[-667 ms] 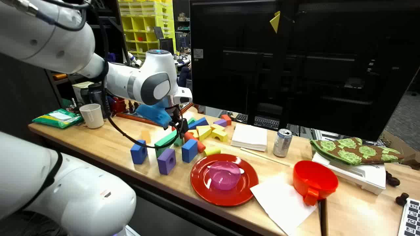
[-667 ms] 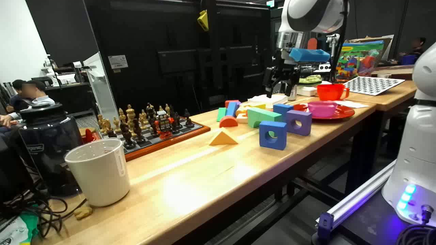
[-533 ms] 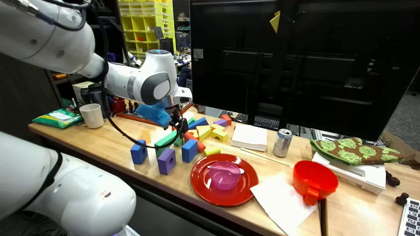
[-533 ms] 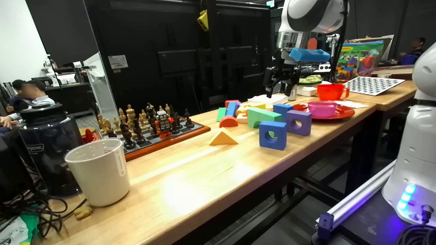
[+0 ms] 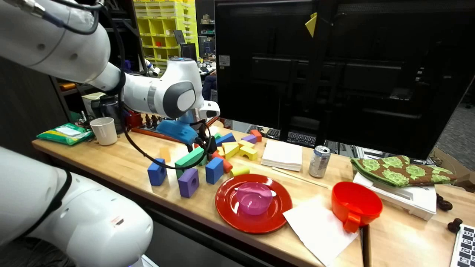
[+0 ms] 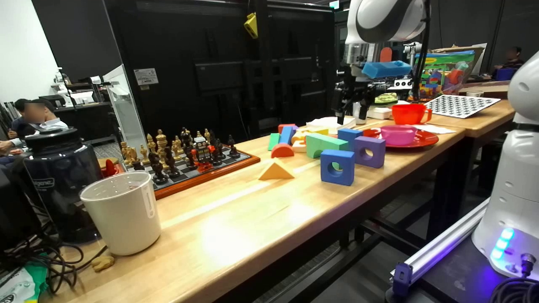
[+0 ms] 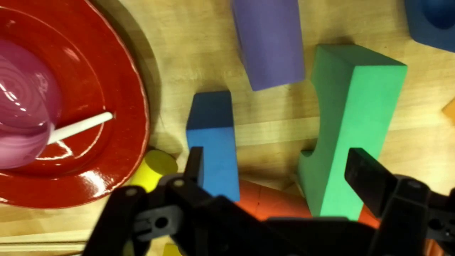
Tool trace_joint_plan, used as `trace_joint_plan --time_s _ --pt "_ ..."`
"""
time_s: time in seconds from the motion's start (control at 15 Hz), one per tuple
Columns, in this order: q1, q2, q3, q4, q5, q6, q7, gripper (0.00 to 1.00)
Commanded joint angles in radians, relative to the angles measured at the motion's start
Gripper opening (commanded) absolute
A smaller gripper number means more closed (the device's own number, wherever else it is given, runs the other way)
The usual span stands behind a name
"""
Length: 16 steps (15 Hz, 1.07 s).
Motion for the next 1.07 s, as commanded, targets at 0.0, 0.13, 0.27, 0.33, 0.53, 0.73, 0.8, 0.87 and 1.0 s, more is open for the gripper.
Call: trace_joint_plan --time_s 0.0,0.13,0.27,0.33,0.53,0.73,0.8,0.87,1.0 --pt "-0.041 0.034 0.012 0.033 -0.092 -0.097 -0.003 1.0" --pt "-0.051 0.051 0.0 0.035 -0.124 -0.112 -0.017 1.0" --pt "-0.053 0.079 -0.025 0.035 -0.128 -0.094 -0.045 1.0" --pt "-0.05 0.092 -0.041 0.036 -0.118 -0.083 -0.068 1.0" --pt "-0.049 0.124 -0.065 0.045 -0.112 -0.068 -0.107 1.0" --pt "-0.047 0.156 -0.081 0.058 -0.107 -0.058 -0.133 1.0" --pt "-0.046 0.167 -0.083 0.064 -0.107 -0.053 -0.138 1.0" --pt "-0.047 0.178 -0.081 0.068 -0.109 -0.048 -0.136 1.0" --pt "-0.047 0.203 -0.074 0.082 -0.114 -0.042 -0.126 1.0"
